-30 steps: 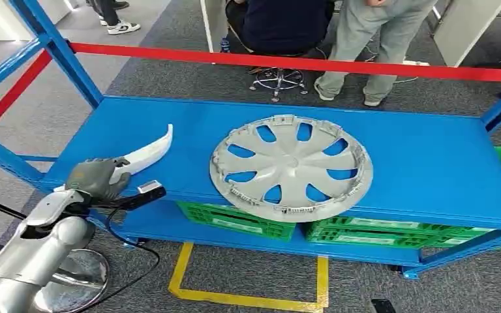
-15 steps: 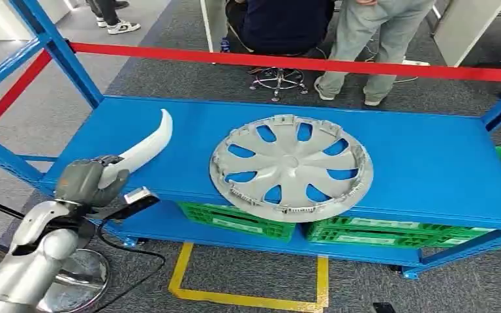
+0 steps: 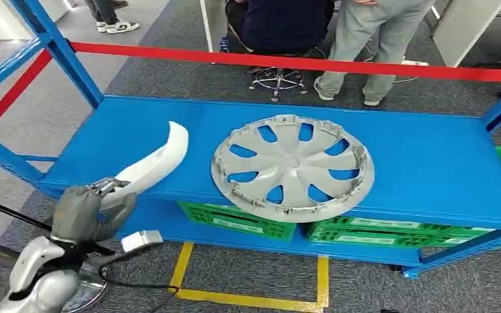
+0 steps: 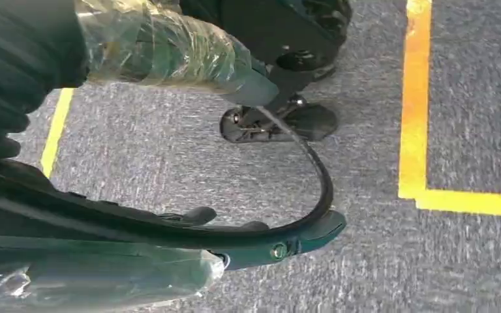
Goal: Take the parts from the cabinet and place them on the table.
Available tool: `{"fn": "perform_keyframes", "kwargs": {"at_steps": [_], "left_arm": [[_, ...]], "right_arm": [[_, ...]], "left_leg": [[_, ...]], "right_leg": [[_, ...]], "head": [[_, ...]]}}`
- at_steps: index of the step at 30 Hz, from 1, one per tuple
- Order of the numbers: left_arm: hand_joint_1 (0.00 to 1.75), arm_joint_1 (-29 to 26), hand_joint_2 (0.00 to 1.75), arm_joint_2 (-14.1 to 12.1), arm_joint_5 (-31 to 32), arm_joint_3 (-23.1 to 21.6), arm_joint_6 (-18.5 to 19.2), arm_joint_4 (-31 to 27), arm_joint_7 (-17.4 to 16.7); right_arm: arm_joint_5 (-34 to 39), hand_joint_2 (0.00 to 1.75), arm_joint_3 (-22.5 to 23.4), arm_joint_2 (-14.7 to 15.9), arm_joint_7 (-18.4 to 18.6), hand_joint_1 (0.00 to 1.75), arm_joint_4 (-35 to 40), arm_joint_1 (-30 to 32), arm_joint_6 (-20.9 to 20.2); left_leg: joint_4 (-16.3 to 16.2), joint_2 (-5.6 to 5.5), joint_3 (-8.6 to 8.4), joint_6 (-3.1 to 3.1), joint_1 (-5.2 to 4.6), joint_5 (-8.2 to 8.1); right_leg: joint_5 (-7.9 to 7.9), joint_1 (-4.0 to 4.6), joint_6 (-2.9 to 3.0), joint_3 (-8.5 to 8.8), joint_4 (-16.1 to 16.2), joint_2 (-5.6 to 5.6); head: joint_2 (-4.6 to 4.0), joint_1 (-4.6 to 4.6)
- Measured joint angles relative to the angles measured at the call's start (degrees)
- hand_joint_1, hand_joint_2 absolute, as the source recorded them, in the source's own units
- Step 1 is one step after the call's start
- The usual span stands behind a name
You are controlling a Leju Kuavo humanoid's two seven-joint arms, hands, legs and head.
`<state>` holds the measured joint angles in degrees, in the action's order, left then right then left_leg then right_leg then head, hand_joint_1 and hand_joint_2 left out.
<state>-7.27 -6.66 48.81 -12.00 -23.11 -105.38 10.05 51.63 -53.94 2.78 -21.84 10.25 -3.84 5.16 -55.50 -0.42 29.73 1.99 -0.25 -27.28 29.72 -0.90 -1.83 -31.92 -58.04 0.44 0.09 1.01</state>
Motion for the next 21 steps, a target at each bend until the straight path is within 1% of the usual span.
{"fn": "perform_keyframes", "kwargs": {"at_steps": [1, 2, 3, 4, 5, 6, 7, 8, 9, 10, 11, 12, 13, 14, 15, 16, 17, 18, 19, 20, 21], "left_arm": [[1.75, -0.9, 1.75, 0.4, -0.3, -0.5, -0.9, -0.8, 0.3], [1.75, -1.9, 1.75, 0.7, -1.1, -0.9, -1.8, -1.6, 0.9], [1.75, -3.0, 1.75, 0.9, -2.0, -1.4, -2.4, -2.1, 1.3], [1.75, -3.9, 1.75, 1.1, -2.6, -1.8, -2.8, -2.4, 1.7], [1.75, -4.5, 1.75, 1.3, -2.8, -2.1, -3.0, -2.6, 1.8], [1.75, -5.0, 1.75, 1.4, -3.0, -2.3, -3.1, -2.8, 1.9], [1.75, -5.5, 1.75, 1.6, -3.2, -2.5, -3.3, -2.9, 2.0], [1.75, -6.0, 1.75, 1.7, -3.3, -2.7, -3.5, -3.1, 2.0], [1.75, -6.5, 1.75, 1.9, -3.8, -2.9, -3.9, -3.4, 2.1], [1.75, -7.1, 1.75, 2.0, -4.1, -3.0, -4.3, -3.7, 2.3], [1.75, -7.6, 1.75, 2.0, -4.5, -3.1, -4.7, -4.0, 2.5], [1.75, -8.0, 1.75, 2.0, -4.5, -3.2, -5.1, -4.3, 2.7], [1.75, -8.5, 1.75, 2.1, -4.7, -3.3, -5.4, -4.5, 2.9], [1.75, -9.0, 1.75, 2.2, -5.1, -3.4, -5.8, -4.7, 2.9], [1.75, -9.5, 1.75, 2.2, -5.7, -3.5, -6.4, -4.7, 2.9], [1.75, -9.9, 1.75, 2.3, -6.3, -3.5, -6.8, -4.9, 2.9], [1.75, -10.3, 1.75, 2.3, -6.7, -3.5, -7.2, -5.2, 2.9], [1.75, -10.5, 1.75, 2.4, -6.8, -3.5, -7.6, -5.3, 2.9], [1.75, -10.7, 1.75, 2.4, -7.1, -3.5, -7.7, -5.3, 2.9], [1.75, -11.1, 1.75, 2.5, -7.3, -3.5, -7.7, -5.3, 3.0], [1.75, -11.4, 1.75, 2.5, -7.4, -3.5, -7.8, -5.3, 3.0]], "right_arm": [[0.1, 1.75, 0.2, 0.2, -0.2, 0.00, -0.1, 0.1, -0.1], [0.3, 1.75, 0.3, 0.2, -0.5, 0.00, -0.2, 0.3, -0.2], [0.3, 1.75, 0.5, 0.2, -0.7, 0.00, -0.4, 0.5, -0.3], [0.3, 1.75, 0.6, 0.2, -1.0, 0.00, -0.5, 0.8, -0.4], [0.4, 1.75, 0.6, 0.2, -1.0, 0.00, -0.6, 1.0, -0.5], [0.4, 1.75, 0.6, 0.2, -1.0, 0.00, -0.7, 1.1, -0.5], [0.4, 1.75, 0.7, 0.2, -1.1, 0.00, -0.8, 1.1, -0.5], [0.4, 1.75, 0.7, 0.3, -1.2, 0.00, -0.9, 1.1, -0.6], [0.5, 1.75, 0.7, 0.4, -1.5, 0.00, -1.0, 1.1, -0.8], [0.5, 1.75, 0.7, 0.2, -1.8, 0.00, -1.0, 1.1, -1.0], [0.5, 1.75, 0.7, 0.1, -2.2, 0.00, -1.0, 1.2, -1.2], [0.5, 1.75, 0.7, 0.2, -2.4, 0.00, -1.0, 1.3, -1.2], [0.5, 1.75, 0.8, 0.2, -2.7, 0.00, -1.0, 1.6, -1.4], [0.6, 1.75, 0.8, 0.2, -3.3, 0.00, -1.0, 1.8, -1.5], [0.8, 1.75, 1.0, 0.2, -3.7, 0.00, -1.1, 1.9, -1.7], [0.9, 1.75, 1.1, 0.2, -4.0, 0.00, -1.3, 1.9, -1.8], [1.0, 1.75, 1.2, 0.2, -4.2, 0.00, -1.4, 1.9, -2.1], [1.1, 1.75, 1.3, 0.2, -4.3, 0.00, -1.4, 1.9, -2.2], [1.2, 1.75, 1.4, 0.2, -4.4, 0.00, -1.5, 2.0, -2.4], [1.2, 1.75, 1.5, 0.2, -4.5, 0.00, -1.6, 2.0, -2.4], [1.2, 1.75, 1.5, 0.2, -4.6, 0.00, -1.6, 2.0, -2.6]], "left_leg": [[0.4, 0.00, -0.11, 0.34, 0.05, 0.23], [0.4, 0.03, 0.00, 0.35, 0.16, 0.23], [0.4, 0.10, 0.04, 0.34, 0.15, 0.23], [0.4, 0.15, 0.11, 0.34, 0.15, 0.23], [0.3, 0.13, 0.17, 0.30, 0.22, 0.24], [0.2, 0.08, 0.17, 0.22, 0.36, 0.24], [0.0, 0.00, 0.18, 0.04, 0.57, 0.14], [-0.5, -0.10, 0.20, -0.51, 0.88, -0.14], [-1.3, -0.15, 0.33, -1.18, 1.12, -0.59], [-1.9, -0.25, 0.85, -1.83, 0.68, -0.87], [-3.1, -0.40, 1.58, -2.11, 0.62, -1.00], [-3.1, -0.41, 1.81, -2.30, 0.52, -0.82], [-3.1, -0.44, 1.92, -2.58, 0.61, -0.53], [-3.1, -0.46, 2.09, -2.71, 0.70, -0.56], [-3.4, -0.37, 2.26, -3.01, 0.85, -1.13], [-5.0, -0.12, 3.00, -3.24, 0.85, -3.17], [-8.5, -0.03, 4.40, -3.41, 0.88, -6.00], [-13.3, 0.00, 6.14, -3.52, 0.87, -8.75], [-17.4, 0.00, 7.48, -3.48, 0.87, -10.72], [-19.8, 0.00, 7.98, -3.31, 0.84, -11.66], [-19.7, 0.00, 7.29, -2.99, 0.76, -11.23]], "right_leg": [[1.48, 0.13, -0.13, -0.57, -1.6, -0.04], [3.69, 0.06, -0.26, -2.14, -5.5, -0.02], [5.88, -0.11, -0.51, -4.22, -10.3, -0.03], [7.57, -0.25, -0.76, -6.18, -14.7, -0.05], [7.71, -0.36, -1.04, -7.12, -16.7, -0.09], [6.42, -0.52, -1.27, -6.58, -15.8, -0.12], [4.19, -0.73, -1.53, -4.95, -12.5, -0.13], [1.33, -1.00, -1.87, -2.23, -7.2, -0.14], [-0.51, -1.38, -2.33, 0.36, -1.9, -0.07], [1.40, -1.01, -2.69, 0.73, -1.5, 0.61], [0.92, -1.14, -1.35, 0.84, -1.4, 0.63], [0.95, -1.15, -0.99, 0.33, -1.9, 0.58], [0.82, -0.99, -0.79, 0.20, -2.2, 0.54], [0.66, -0.98, -0.56, 0.05, -2.4, 0.45], [0.41, -1.17, 0.12, -0.23, -2.2, 0.13], [0.09, -1.11, 0.67, -0.67, -2.2, 0.11], [-0.18, -1.00, 1.08, -1.09, -2.2, -0.07], [-0.39, -0.82, 1.38, -1.53, -2.2, -0.28], [-0.62, -0.61, 1.60, -1.87, -2.3, -0.53], [-0.87, -0.36, 1.75, -2.19, -2.3, -0.71], [-1.15, -0.08, 1.86, -2.55, -2.3, -0.80]], "head": [[0.00, -0.07], [0.00, -0.22], [0.00, -0.13], [0.00, -0.07], [0.00, -0.13], [0.00, -0.11], [0.00, -0.11], [0.00, -0.11], [0.00, -0.17], [0.00, -0.50], [0.00, -0.64], [0.00, 0.03], [0.00, 0.24], [0.00, 0.09], [0.00, 0.20], [0.00, 0.39], [0.00, 0.63], [0.00, 0.72], [0.00, 0.74], [0.00, 0.72], [0.00, 0.74]]}}
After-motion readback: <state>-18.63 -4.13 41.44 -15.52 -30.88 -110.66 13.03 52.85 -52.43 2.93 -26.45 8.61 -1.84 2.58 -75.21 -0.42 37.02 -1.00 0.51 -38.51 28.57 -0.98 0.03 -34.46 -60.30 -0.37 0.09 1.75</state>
